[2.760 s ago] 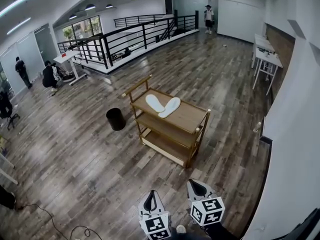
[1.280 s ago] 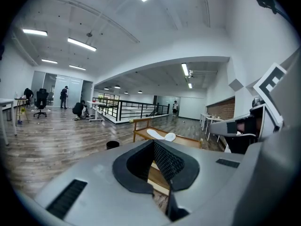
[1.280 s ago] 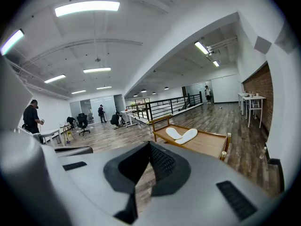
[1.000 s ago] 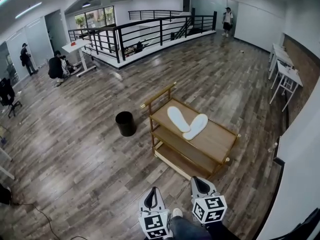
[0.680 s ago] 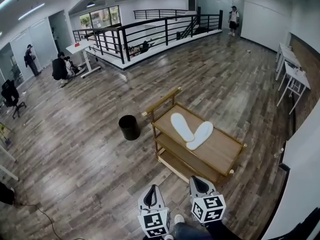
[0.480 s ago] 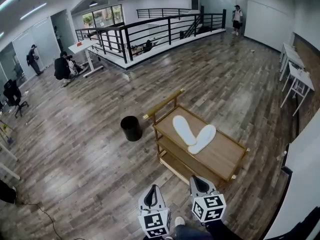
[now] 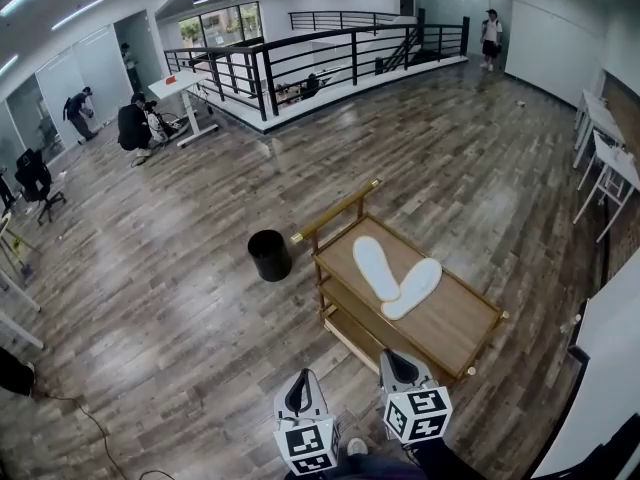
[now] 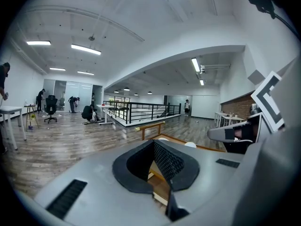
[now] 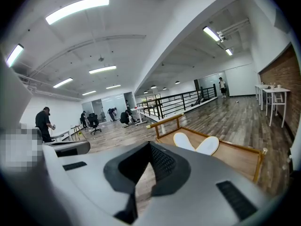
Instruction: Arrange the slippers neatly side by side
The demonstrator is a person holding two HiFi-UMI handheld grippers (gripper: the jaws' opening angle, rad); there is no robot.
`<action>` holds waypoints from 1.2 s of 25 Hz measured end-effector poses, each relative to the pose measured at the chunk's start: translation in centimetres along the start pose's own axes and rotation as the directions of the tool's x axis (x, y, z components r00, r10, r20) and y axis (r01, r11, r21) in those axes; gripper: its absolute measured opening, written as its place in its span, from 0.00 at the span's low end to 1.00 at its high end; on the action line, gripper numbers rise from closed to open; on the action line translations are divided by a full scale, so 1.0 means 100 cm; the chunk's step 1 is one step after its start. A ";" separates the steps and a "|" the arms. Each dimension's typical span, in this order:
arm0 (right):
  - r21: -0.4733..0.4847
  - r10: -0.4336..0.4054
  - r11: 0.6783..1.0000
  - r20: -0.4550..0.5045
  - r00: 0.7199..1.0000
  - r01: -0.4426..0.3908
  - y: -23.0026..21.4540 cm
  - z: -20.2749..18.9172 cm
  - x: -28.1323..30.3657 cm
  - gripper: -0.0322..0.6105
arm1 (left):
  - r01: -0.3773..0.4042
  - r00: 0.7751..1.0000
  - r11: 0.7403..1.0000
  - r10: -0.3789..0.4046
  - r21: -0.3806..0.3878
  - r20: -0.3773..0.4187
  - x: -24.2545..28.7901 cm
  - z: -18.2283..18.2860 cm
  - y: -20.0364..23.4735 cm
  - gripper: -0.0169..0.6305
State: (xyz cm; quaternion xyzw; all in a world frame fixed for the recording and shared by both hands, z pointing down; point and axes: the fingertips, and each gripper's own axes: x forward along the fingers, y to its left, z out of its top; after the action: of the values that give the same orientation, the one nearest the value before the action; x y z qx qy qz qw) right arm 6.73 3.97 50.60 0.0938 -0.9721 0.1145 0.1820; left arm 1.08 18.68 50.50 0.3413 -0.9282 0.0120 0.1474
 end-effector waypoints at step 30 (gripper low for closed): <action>-0.017 -0.129 0.991 -0.009 0.992 0.129 0.011 0.049 0.161 0.05 | 0.108 0.994 0.994 -0.108 -0.030 0.006 0.159 0.035 0.098 0.03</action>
State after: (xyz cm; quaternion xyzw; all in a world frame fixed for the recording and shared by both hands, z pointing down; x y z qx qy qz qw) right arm -9.91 1.47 51.95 0.1544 -0.9640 0.0950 0.1946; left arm -17.56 15.76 52.36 0.3889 -0.9088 -0.0106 0.1510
